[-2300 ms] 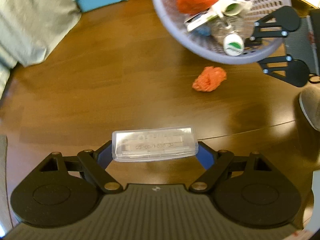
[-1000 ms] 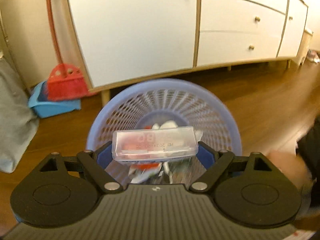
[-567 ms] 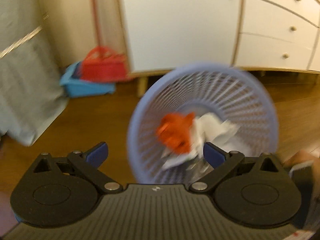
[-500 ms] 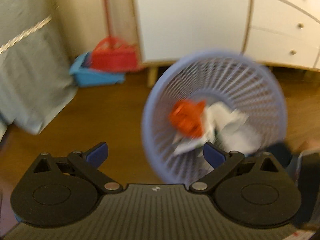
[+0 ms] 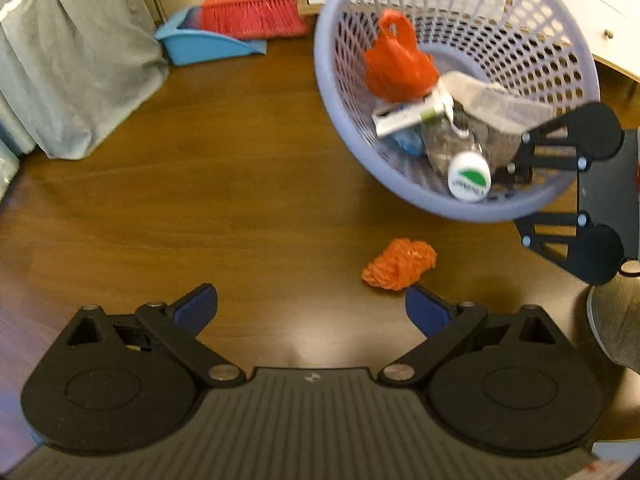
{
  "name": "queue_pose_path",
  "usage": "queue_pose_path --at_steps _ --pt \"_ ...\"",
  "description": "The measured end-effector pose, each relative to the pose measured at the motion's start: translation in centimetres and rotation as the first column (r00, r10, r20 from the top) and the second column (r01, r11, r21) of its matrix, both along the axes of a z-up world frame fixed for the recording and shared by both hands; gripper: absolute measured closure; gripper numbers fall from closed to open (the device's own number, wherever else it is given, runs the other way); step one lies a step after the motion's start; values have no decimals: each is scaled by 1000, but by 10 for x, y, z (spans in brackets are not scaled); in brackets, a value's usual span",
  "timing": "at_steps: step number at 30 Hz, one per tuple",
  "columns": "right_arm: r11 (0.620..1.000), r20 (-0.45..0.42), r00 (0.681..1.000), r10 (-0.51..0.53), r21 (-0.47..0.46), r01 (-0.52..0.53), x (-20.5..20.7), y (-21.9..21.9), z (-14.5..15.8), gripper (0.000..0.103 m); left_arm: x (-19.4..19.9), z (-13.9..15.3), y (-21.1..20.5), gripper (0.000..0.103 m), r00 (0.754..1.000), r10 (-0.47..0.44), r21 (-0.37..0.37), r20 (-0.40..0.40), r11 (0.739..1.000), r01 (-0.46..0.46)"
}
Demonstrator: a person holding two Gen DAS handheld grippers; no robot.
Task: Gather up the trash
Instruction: 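Move the open left gripper down toward the orange mesh scrubber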
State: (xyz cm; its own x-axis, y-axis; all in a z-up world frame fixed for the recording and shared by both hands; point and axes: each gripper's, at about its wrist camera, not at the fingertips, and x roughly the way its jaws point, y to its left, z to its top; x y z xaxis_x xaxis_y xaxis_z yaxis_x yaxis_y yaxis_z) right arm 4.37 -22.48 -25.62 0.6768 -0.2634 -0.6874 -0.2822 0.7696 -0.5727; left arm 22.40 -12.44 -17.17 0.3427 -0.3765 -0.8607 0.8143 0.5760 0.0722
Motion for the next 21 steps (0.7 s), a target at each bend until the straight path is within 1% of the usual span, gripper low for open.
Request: queue_pose_path --at_steps 5,9,13,21 --pt "999 1 999 -45 -17 45 5 -6 1 99 -3 -22 -6 5 999 4 13 -37 1000 -3" --pt "997 1 997 -80 -20 80 5 -13 2 100 0 -29 -12 5 998 12 8 -57 1000 -12" --pt "996 2 996 -88 -25 88 5 -15 3 100 -1 -36 -17 5 998 -11 28 -66 1000 13" --pt "995 0 996 -94 -24 94 7 -17 6 101 -1 -49 -19 6 996 -20 52 -93 998 25"
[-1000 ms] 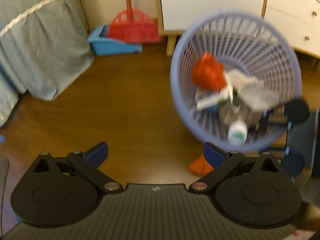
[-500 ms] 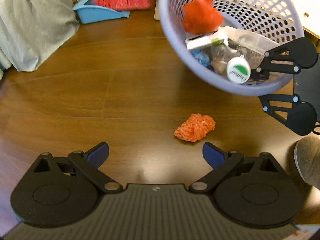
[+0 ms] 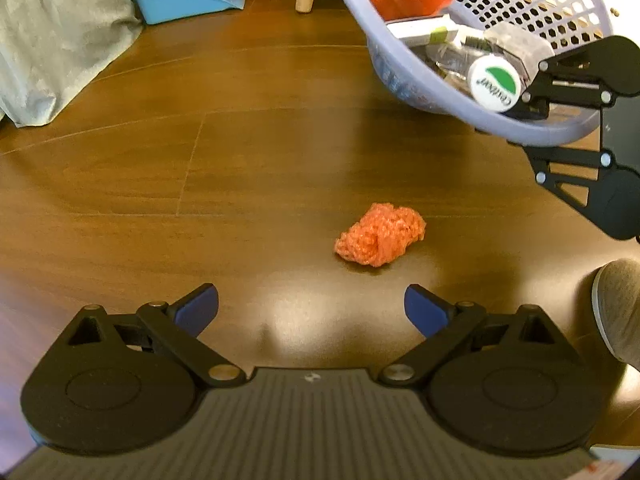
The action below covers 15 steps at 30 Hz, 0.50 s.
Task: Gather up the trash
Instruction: 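Move the open left gripper down toward the orange mesh scrubber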
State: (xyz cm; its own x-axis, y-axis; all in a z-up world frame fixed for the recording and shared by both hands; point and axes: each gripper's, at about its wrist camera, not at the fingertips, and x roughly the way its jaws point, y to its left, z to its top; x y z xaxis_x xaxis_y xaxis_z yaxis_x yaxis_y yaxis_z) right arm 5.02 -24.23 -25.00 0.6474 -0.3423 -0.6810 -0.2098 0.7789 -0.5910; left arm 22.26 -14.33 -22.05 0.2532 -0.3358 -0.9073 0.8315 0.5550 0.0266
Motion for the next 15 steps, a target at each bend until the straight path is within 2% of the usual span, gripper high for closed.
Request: queue_pose_path --at_steps 9,15 --pt "1000 -3 1000 -22 2 22 -2 -4 4 101 -1 -6 -6 10 999 -45 -3 -7 999 45" --pt "1000 -4 1000 -16 2 16 -4 -4 4 101 -4 -17 -22 12 991 -134 4 7 991 134"
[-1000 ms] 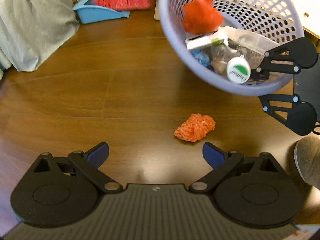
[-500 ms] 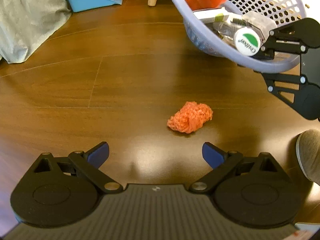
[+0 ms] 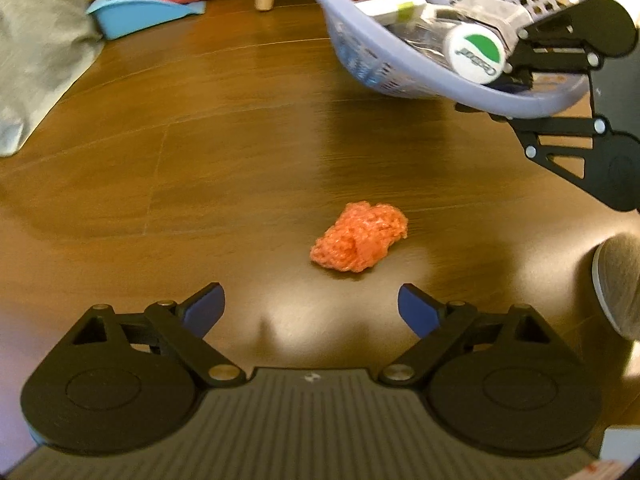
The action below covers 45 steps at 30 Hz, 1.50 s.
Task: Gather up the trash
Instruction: 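Move the open left gripper down toward the orange mesh scrubber, then close the left gripper on the orange mesh scrubber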
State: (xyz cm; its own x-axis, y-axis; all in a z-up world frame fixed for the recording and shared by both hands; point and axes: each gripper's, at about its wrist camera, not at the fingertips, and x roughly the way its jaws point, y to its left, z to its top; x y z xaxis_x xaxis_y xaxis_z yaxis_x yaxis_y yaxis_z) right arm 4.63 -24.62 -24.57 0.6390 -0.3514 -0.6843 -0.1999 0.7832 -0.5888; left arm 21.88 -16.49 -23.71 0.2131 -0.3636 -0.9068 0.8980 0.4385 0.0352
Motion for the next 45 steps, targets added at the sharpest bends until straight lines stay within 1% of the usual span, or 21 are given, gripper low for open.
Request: queue_pose_path --at_steps 6,8,9,13,17,22,24,27,31,32,39,45 --pt "1000 4 1000 7 4 -7 -2 0 0 101 -4 -9 -23 18 996 -92 10 6 996 92" --pt "1000 5 1000 9 4 -9 -2 -1 -1 101 -4 -13 -32 26 993 -119 17 6 993 119" --pt "1000 5 1000 11 2 -11 -3 -2 -1 101 -4 -14 -35 28 992 -130 20 5 991 130" --pt "1000 5 1000 26 -9 -26 -5 0 -3 101 -4 -20 -48 28 986 -167 25 10 986 167" --pt "1000 7 1000 27 -4 -27 -6 -1 -3 101 -2 -27 -55 34 982 -191 35 -4 981 191" --pt "1000 10 1000 26 2 -26 -7 -2 -2 101 2 -34 -59 42 980 -200 47 -19 979 201" --pt "1000 11 1000 26 2 -26 -7 -2 -2 101 3 -36 -61 44 978 -205 49 -23 977 206" --pt "1000 11 1000 26 3 -26 -7 -2 -3 100 3 -39 -64 48 976 -215 55 -27 975 216" --pt "1000 11 1000 27 2 -27 -7 -3 -3 100 4 -40 -65 57 976 -215 54 -32 975 217" --pt "1000 11 1000 27 2 -27 -7 -3 -3 100 4 -40 -66 61 976 -214 54 -33 975 215" --pt "1000 12 1000 28 3 -28 -8 -4 -3 100 1 -36 -60 70 981 -190 62 -47 979 193" --pt "999 11 999 34 4 -34 -9 -2 -3 100 5 -32 -42 71 989 -138 73 -53 987 141"
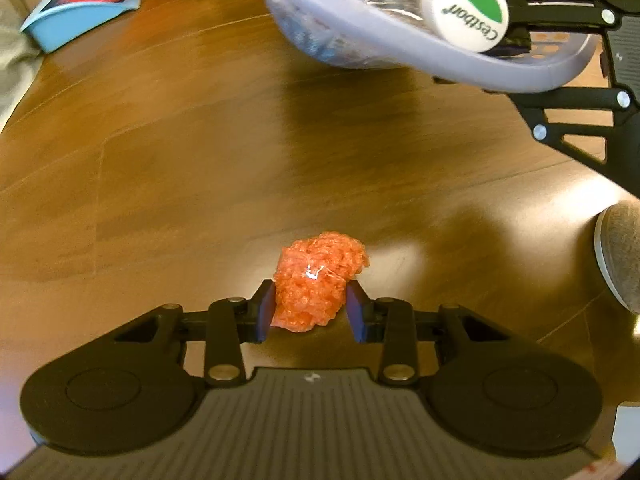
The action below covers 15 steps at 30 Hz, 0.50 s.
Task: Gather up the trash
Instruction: 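Close the left gripper on the orange mesh scrubber, then lift the orange scrubber with the left gripper toward the wastebasket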
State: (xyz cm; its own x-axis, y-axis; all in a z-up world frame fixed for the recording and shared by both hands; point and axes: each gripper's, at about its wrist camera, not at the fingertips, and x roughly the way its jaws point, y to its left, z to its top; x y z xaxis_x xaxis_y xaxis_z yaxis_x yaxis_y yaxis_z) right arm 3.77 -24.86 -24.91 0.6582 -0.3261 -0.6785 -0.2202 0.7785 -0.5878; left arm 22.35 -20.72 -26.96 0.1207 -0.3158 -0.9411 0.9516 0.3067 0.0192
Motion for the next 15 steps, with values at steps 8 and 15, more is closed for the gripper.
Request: queue_pose_path --at_steps 8,15 --pt "1000 -3 1000 26 1 -26 -1 8 2 100 9 3 30 71 998 64 17 10 998 -64" --pt "998 -4 998 66 4 -66 1 18 4 100 11 7 55 71 996 73 32 49 997 -75"
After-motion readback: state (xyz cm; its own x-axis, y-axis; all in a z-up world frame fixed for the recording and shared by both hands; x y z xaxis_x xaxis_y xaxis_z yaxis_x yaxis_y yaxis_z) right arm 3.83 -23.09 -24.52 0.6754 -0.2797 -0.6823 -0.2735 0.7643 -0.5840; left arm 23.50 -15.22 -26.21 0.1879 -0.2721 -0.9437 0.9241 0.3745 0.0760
